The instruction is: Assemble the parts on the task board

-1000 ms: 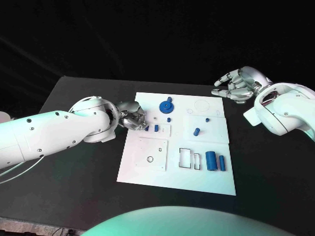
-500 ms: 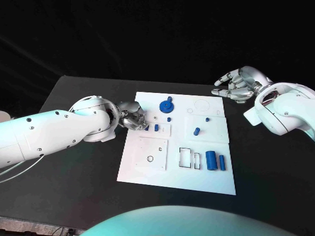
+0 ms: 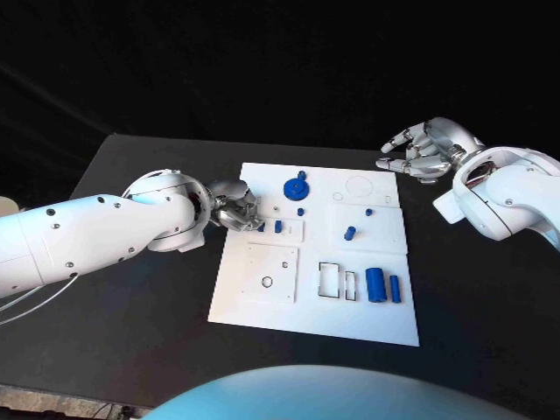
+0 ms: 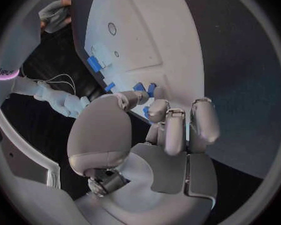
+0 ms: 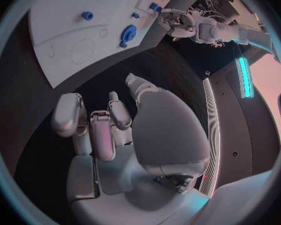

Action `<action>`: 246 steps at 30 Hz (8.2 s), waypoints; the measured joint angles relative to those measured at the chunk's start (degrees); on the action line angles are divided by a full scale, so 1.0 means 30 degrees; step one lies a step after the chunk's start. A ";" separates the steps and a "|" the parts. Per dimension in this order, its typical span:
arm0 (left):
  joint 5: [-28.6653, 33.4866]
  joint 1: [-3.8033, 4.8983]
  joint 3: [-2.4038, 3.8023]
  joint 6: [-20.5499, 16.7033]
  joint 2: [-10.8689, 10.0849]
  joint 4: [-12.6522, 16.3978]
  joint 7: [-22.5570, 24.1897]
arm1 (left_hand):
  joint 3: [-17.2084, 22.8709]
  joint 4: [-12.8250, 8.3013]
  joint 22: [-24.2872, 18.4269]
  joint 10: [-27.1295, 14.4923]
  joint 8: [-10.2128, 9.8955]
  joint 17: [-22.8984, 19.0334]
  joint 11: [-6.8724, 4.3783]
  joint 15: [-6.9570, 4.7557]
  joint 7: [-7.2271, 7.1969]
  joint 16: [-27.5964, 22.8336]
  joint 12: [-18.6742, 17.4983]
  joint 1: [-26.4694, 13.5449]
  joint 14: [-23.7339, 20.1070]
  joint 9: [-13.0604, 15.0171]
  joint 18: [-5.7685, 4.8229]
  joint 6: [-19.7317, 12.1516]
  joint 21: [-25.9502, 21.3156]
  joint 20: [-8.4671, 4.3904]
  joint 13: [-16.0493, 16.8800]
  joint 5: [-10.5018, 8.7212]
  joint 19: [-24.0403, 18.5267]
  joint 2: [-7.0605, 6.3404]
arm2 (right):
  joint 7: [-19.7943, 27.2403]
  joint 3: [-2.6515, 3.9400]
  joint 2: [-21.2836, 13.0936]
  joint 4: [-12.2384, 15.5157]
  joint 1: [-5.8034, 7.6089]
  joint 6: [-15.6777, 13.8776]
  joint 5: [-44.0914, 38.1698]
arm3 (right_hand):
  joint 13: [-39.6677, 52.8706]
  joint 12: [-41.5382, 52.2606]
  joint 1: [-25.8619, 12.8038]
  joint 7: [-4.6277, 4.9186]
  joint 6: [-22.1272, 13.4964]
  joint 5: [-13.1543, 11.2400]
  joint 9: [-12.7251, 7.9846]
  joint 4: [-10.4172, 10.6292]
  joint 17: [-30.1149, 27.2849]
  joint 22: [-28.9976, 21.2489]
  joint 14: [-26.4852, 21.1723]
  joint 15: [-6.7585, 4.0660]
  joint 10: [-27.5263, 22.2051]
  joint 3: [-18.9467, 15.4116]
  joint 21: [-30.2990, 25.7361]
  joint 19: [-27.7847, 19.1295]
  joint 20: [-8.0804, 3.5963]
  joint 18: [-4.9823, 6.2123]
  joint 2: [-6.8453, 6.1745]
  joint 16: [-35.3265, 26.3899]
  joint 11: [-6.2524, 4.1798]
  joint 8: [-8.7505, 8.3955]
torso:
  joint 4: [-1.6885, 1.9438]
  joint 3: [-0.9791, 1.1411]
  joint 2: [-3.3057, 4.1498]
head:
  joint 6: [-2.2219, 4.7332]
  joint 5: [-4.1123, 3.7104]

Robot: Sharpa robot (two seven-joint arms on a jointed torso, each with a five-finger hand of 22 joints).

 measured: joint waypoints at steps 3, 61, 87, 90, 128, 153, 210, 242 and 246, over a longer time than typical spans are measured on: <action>0.0082 0.0001 0.0001 0.0019 0.0000 -0.0003 -0.0005 | 0.0000 0.0000 0.0000 0.0030 0.0000 0.0000 -0.0030 0.0000 0.0003 0.0000 0.0073 0.0000 0.0000 -0.0002 0.0000 0.0052 0.0000 0.0000 0.0018 0.0000 0.0000 0.0000 | 0.0000 -0.0001 -0.0006 0.0000 -0.0010 0.0000 0.0001 | 0.0000 0.0000 0.0000 0.0000 0.0000 0.0000 0.0000 0.0000 -0.0001 0.0000 0.0000 0.0000 0.0000 0.0000 0.0000 0.0000 0.0000 0.0000 0.0000 0.0000 0.0000 0.0000 | 0.0011 0.0004 0.0004 | -0.0018 0.0000; 0.1525 -0.0006 -0.0004 -0.0078 0.0150 -0.0503 -0.0235 | 0.0752 -0.1809 -0.0080 0.0338 -0.0217 0.0000 -0.0201 -0.0140 -0.0397 -0.0001 -0.0001 -0.1846 0.0003 -0.0210 0.0000 0.0325 -0.0089 -0.0070 0.0004 -0.0145 0.0069 -0.0284 | 0.0004 -0.0002 -0.0052 0.0003 -0.0048 -0.0008 0.0032 | -0.0016 0.0000 -0.0180 -0.0015 -0.0132 0.0000 -0.0023 -0.0051 -0.0005 0.0001 0.0000 0.0000 0.0000 0.0049 -0.0118 0.0000 0.0000 0.0001 -0.0023 0.0000 0.0000 0.0080 | -0.0005 0.0007 -0.0004 | -0.0168 -0.0062; 0.1654 -0.0008 -0.0010 -0.0108 0.0212 -0.0632 -0.0399 | -0.0411 -0.0646 -0.0079 0.0404 -0.0514 0.0001 -0.0269 -0.0207 -0.0472 -0.0001 0.0000 -0.2218 -0.0065 -0.0445 0.0000 0.0663 -0.0159 -0.0070 0.0179 -0.0140 0.0068 -0.0261 | 0.0002 -0.0002 -0.0060 -0.0006 -0.0049 -0.0009 0.0040 | -0.0015 0.0000 -0.0179 -0.0013 -0.0131 0.0000 -0.0022 -0.0050 -0.0006 0.0052 0.0000 0.0000 0.0000 0.0049 -0.0117 0.0000 0.0000 -0.0001 -0.0023 0.0000 0.0000 0.0078 | 0.0000 -0.0002 -0.0020 | -0.0190 -0.0086; 0.1662 -0.0007 -0.0009 -0.0108 0.0217 -0.0638 -0.0410 | -0.0649 -0.0514 -0.0078 0.0404 -0.0514 0.0000 -0.0268 -0.0207 -0.0473 -0.0001 -0.0001 -0.2217 -0.0065 -0.0468 0.0001 0.0663 -0.0159 -0.0139 0.0178 -0.0136 0.0137 -0.0260 | 0.0002 -0.0002 -0.0059 -0.0007 -0.0050 -0.0009 0.0040 | -0.0014 0.0000 -0.0178 -0.0013 -0.0130 0.0000 -0.0022 -0.0050 -0.0006 0.0052 0.0000 0.0000 0.0000 0.0049 -0.0117 0.0000 0.0000 0.0000 -0.0023 0.0000 0.0000 0.0078 | 0.0000 -0.0004 -0.0020 | -0.0190 -0.0086; 0.1851 -0.0018 -0.0023 -0.0096 0.0254 -0.0712 -0.0666 | -0.3228 0.1171 -0.0069 0.0469 -0.0886 0.0000 -0.0202 -0.0206 -0.0435 -0.0001 0.0000 -0.2416 -0.0066 -0.0694 -0.0001 0.0904 -0.0159 -0.0138 0.0265 -0.0136 0.0136 -0.0307 | 0.0020 -0.0002 -0.0066 -0.0087 -0.0053 -0.0009 0.0103 | -0.0039 0.0000 -0.0941 -0.0027 -0.0253 0.0000 -0.0076 0.0228 0.0005 0.0045 0.0000 0.0000 0.0000 0.0093 -0.0117 0.0000 0.0000 0.0000 -0.0026 0.0000 0.0000 0.0298 | 0.0000 -0.0002 -0.0011 | -0.0238 -0.0128; 0.2192 -0.0022 -0.0006 -0.0385 0.0190 -0.0617 -0.0617 | -0.4043 0.1773 -0.0045 0.0468 -0.1034 0.0000 -0.0202 -0.0205 -0.0435 -0.0001 0.0000 -0.2415 -0.0066 -0.0729 0.0000 0.1036 -0.0235 -0.0137 0.0417 -0.0137 0.0135 -0.0307 | 0.0024 -0.0002 -0.0087 -0.0089 -0.0056 -0.0009 0.0122 | -0.0038 0.0000 -0.0932 -0.0026 -0.0252 0.0000 -0.0092 0.0246 0.0001 0.0043 0.0000 0.0000 0.0000 0.0074 -0.0117 0.0000 0.0000 0.0001 -0.0024 0.0000 0.0000 0.0298 | 0.0000 -0.0004 -0.0002 | -0.0287 -0.0112; -0.8171 0.0756 -0.0273 -0.1428 0.5412 -0.4010 0.5438 | -0.6572 0.0249 -1.0969 -0.9467 -0.6526 -1.0764 0.2655 0.2314 0.1806 -0.5338 -1.2858 0.6089 -0.7063 -0.7447 0.1359 -0.1541 -0.8507 0.2113 -1.5062 -0.0876 -0.7858 -0.0852 | 0.0131 -0.0037 0.0094 -0.0274 -0.0076 -0.0199 0.0296 | -0.0295 -0.0140 -0.1008 -0.0025 -0.0251 0.0000 -0.0103 0.0296 -0.0005 -0.0192 0.0000 0.0000 -0.0103 0.0128 -0.0412 -0.0070 -0.0070 -0.0001 0.0052 -0.0240 -0.0103 0.0445 | -0.0013 0.0004 0.0013 | 0.0370 -0.0776; -0.8538 0.0792 -0.0283 -0.0316 0.6243 -0.5115 0.5074 | -0.5270 -0.0099 -0.9923 -0.7806 -0.6948 -0.9890 0.2420 0.2079 0.1819 -0.3696 -1.2885 0.6689 -0.5900 -0.7756 0.1357 -0.0187 -0.7112 0.2044 -1.5594 -0.0876 -0.7924 -0.0555 | 0.0164 -0.0038 0.0223 -0.0299 -0.0094 -0.0143 0.0304 | -0.0322 -0.0139 -0.1007 -0.0026 -0.0251 0.0000 -0.0099 0.0295 -0.0005 -0.0222 0.0000 0.0000 -0.0102 0.0127 -0.0499 -0.0068 -0.0068 -0.0001 0.0051 -0.0260 -0.0102 0.0445 | -0.0004 0.0016 0.0004 | 0.0033 -0.0835; -0.8538 0.0808 -0.0293 -0.0309 0.6295 -0.5181 0.5087 | -0.5056 -0.0206 -0.9780 -0.7396 -0.6948 -0.9508 0.2332 0.1991 0.1808 -0.3356 -1.2988 0.6774 -0.5482 -0.7756 0.1357 -0.0088 -0.6886 0.1975 -1.5738 -0.0876 -0.7993 -0.0470 | 0.0167 -0.0038 0.0226 -0.0296 -0.0094 -0.0141 0.0305 | -0.0322 -0.0139 -0.1007 -0.0026 -0.0250 0.0000 -0.0099 0.0296 0.0009 -0.0222 0.0000 0.0000 -0.0102 0.0127 -0.0499 -0.0068 -0.0068 -0.0002 0.0052 -0.0260 -0.0101 0.0445 | -0.0004 0.0016 0.0004 | -0.0002 -0.0842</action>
